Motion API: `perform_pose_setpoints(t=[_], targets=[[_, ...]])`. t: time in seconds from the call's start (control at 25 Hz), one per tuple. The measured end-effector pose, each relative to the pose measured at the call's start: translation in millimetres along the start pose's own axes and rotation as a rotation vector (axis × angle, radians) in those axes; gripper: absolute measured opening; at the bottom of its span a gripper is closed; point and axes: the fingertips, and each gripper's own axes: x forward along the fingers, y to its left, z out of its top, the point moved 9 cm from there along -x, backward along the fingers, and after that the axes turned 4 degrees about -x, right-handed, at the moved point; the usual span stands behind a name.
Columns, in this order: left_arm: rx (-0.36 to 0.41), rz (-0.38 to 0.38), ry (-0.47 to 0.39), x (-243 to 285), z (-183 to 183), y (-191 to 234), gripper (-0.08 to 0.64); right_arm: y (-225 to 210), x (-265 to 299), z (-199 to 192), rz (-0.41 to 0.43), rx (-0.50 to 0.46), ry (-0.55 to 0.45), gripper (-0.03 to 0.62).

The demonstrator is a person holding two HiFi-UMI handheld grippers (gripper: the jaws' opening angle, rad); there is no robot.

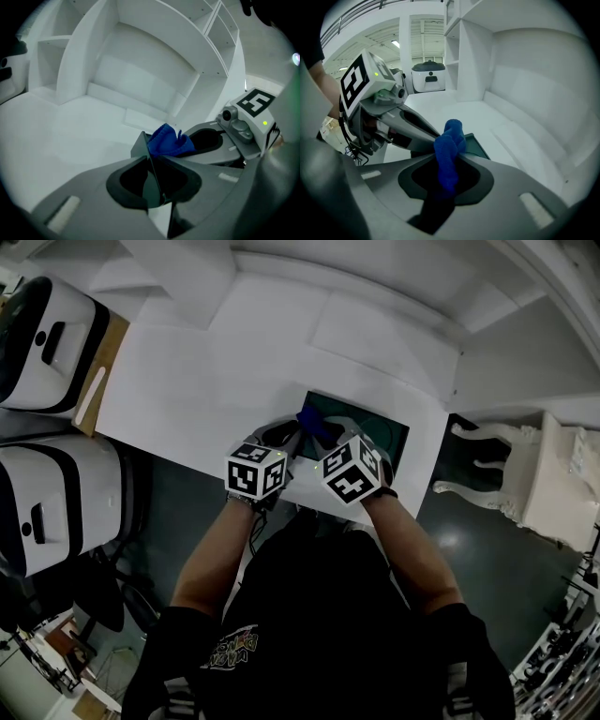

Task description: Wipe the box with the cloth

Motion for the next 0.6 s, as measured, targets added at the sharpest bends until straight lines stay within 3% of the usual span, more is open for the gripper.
perform_pose_setpoints(t=[0.4, 0.6], targets=[[0.012, 0.016, 0.008, -1.0, 0.2, -0.4, 0.069, 33.4, -14.0, -15.9, 0.037, -0.059, 0.008, 0.1], [0.031, 0.022, 0.017, -0.6, 0.8, -0.8, 0.069, 30.3, -24.0, -32.9, 0.024, -0.029, 0.015, 0.1]])
